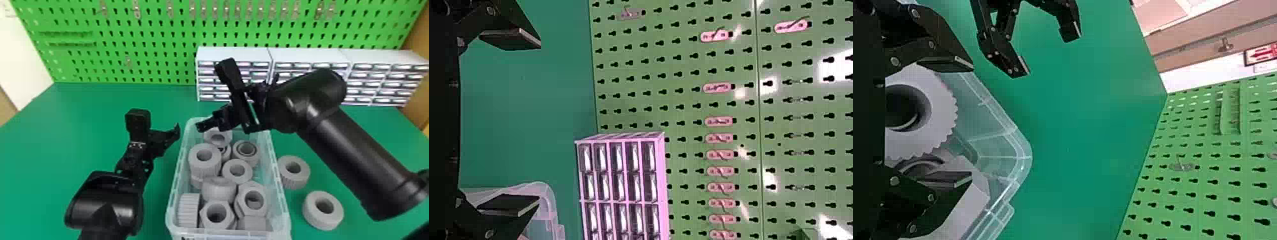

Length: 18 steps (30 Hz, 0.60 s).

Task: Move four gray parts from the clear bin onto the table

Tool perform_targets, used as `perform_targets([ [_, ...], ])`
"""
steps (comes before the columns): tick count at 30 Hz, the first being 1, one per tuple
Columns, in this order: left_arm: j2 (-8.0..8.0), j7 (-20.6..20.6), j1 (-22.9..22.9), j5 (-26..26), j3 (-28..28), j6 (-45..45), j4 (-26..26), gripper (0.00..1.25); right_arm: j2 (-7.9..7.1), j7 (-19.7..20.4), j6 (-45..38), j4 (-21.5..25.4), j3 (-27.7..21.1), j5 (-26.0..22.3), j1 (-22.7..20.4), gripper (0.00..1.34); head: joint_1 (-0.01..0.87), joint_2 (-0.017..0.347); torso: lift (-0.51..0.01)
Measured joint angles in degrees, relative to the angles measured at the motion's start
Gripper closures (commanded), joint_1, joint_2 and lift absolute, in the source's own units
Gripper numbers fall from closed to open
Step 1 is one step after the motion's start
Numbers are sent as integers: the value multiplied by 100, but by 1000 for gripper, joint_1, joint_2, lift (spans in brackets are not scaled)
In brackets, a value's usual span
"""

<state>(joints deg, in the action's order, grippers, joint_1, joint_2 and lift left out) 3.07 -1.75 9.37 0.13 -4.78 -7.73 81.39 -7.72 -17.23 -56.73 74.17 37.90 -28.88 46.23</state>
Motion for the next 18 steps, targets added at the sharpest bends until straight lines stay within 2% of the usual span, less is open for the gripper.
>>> perform_targets([
  [6, 0, -1, 0, -5, -5, 0, 0, 182, 32, 105, -22, -230, 95, -128, 62, 499, 693, 72, -52],
  [18, 9, -47, -14, -45, 18, 0, 0, 180, 84, 701, -602, -491, 262, -659, 221, 501, 693, 72, -52],
])
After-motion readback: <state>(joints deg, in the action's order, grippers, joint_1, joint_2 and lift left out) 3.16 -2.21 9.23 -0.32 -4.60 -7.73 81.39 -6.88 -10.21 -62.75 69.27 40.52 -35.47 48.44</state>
